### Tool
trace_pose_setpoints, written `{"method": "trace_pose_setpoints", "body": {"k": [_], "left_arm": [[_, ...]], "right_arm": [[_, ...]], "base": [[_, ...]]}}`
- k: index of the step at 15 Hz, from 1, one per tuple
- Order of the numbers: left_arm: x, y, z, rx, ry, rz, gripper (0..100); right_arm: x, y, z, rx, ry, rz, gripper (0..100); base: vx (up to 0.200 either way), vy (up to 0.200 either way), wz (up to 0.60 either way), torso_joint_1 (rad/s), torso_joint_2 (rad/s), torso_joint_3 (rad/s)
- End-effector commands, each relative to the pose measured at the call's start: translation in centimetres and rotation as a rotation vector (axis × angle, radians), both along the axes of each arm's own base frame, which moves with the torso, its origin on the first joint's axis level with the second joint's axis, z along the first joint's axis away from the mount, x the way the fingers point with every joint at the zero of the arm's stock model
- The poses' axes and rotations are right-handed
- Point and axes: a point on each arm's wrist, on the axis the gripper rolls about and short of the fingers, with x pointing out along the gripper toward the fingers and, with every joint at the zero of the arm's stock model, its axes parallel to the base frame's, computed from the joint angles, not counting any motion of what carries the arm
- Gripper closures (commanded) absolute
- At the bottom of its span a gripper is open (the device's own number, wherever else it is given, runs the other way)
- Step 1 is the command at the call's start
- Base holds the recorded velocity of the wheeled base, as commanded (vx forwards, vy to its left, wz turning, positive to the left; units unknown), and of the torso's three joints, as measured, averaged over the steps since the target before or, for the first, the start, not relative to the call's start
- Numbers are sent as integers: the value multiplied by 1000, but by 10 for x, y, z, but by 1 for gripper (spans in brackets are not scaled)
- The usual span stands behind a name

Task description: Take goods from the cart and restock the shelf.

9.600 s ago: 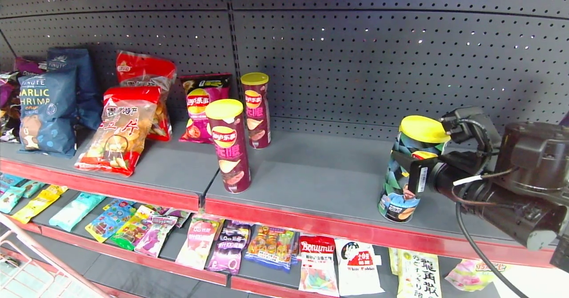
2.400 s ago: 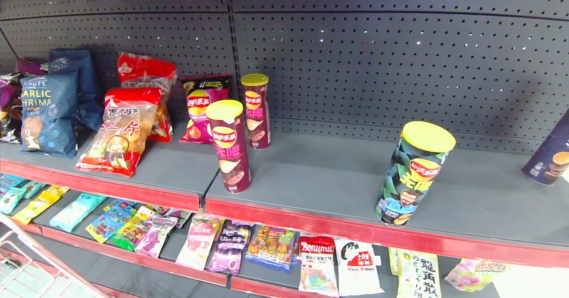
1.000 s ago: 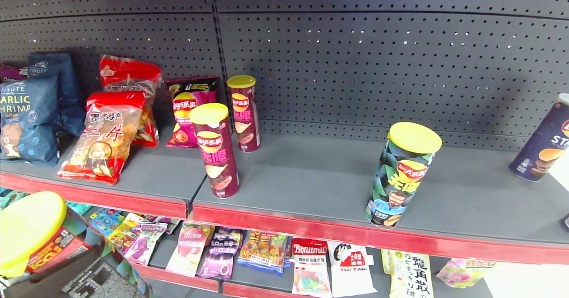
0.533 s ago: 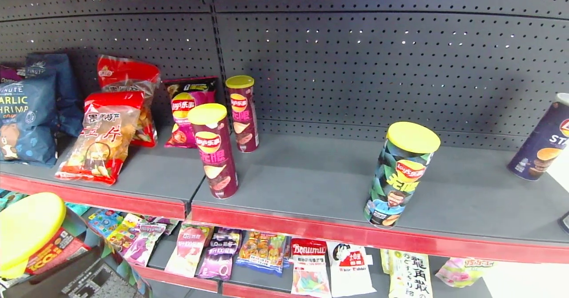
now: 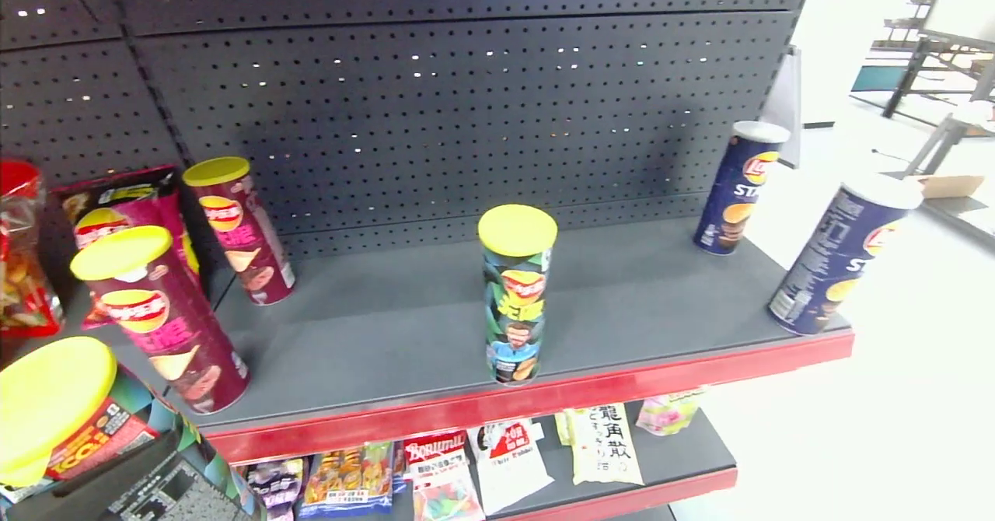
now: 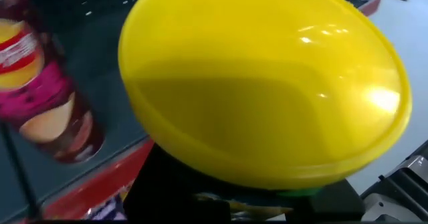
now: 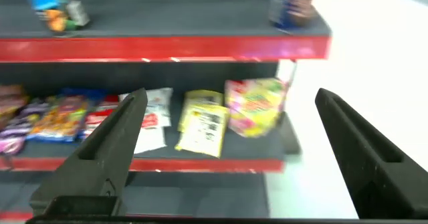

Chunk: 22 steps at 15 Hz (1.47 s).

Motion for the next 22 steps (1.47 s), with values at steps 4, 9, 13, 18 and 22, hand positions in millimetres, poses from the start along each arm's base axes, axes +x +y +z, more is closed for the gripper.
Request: {"method": "trace_pose_setpoints", "body": {"k": [4, 9, 13, 18, 22], "left_arm": [[-1, 0, 0, 0, -5, 0, 100], [-1, 0, 0, 0, -5, -1, 100], [-2, 0, 0, 0, -11, 0, 100], [-1, 0, 0, 0, -5, 0, 100], [-4, 0, -2, 0, -10, 0, 100]], "right_arm": [[-2, -1, 0, 7, -20, 4, 0], [-2, -1, 0, -1, -19, -73, 0], [0, -3, 0, -15, -6, -191, 0], [2, -5, 1, -34, 16, -320, 0], [4, 0, 3, -65, 75, -567, 0]], "base": [[0, 0, 0, 0, 0, 0], [0, 0, 0, 0, 0, 0], [0, 0, 0, 0, 0, 0], [0, 0, 0, 0, 0, 0], [0, 0, 0, 0, 0, 0]]}}
